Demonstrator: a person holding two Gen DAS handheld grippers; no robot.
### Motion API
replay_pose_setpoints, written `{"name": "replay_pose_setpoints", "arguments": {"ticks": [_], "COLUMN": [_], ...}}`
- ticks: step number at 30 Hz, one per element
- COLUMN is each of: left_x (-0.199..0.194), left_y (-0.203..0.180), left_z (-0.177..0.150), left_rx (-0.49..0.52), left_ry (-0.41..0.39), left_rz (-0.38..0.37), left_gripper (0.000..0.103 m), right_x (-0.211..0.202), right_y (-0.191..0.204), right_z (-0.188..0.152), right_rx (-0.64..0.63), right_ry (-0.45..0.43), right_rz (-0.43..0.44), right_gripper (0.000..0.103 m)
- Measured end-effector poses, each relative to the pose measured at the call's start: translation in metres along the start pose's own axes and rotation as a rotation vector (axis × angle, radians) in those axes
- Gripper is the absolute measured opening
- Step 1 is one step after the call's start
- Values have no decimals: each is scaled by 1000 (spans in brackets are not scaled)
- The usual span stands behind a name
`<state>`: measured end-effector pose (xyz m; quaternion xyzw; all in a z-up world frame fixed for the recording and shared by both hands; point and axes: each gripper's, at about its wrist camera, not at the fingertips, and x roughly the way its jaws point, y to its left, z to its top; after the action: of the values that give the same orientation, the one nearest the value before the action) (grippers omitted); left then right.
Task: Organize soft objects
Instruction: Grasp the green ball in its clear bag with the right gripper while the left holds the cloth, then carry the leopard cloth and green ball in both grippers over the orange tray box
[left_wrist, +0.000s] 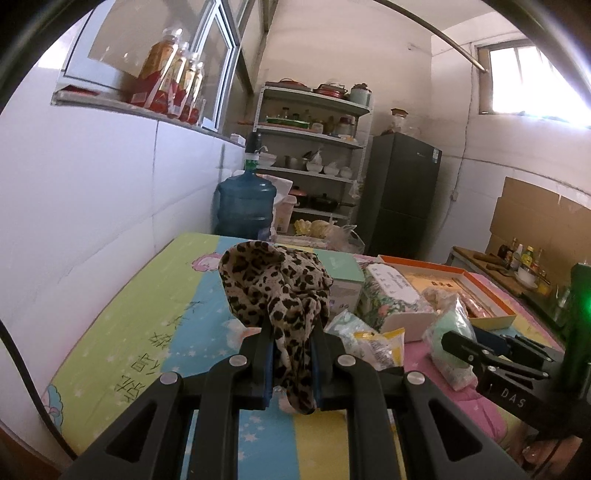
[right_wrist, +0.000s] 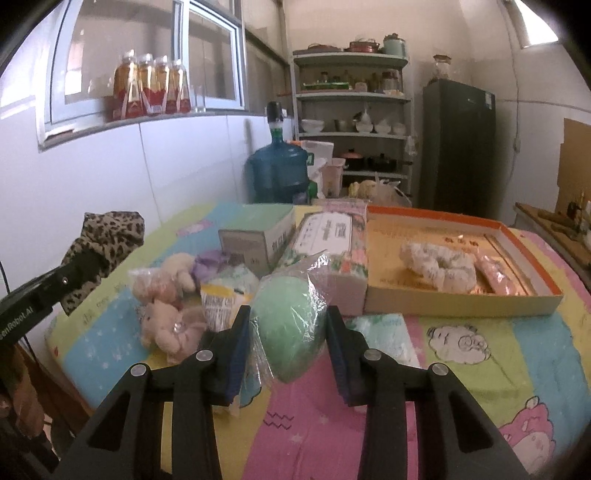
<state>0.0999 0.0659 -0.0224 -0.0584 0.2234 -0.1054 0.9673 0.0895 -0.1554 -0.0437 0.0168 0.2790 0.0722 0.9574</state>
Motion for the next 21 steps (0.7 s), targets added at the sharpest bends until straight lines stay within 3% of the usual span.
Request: {"name": "replay_pose_setpoints", "arguments": {"ticks": [21], "left_x": [22], "left_y": [-65], "left_z": [21], "left_rx": [54], "left_ry": [7], "left_rz": [-71], "left_gripper": [16], "right_x": [-27], "right_y": [-43], "right_z": [24], "right_rx": [28], "right_ry": [-87], "right_rz": [-39], "right_gripper": [41]}}
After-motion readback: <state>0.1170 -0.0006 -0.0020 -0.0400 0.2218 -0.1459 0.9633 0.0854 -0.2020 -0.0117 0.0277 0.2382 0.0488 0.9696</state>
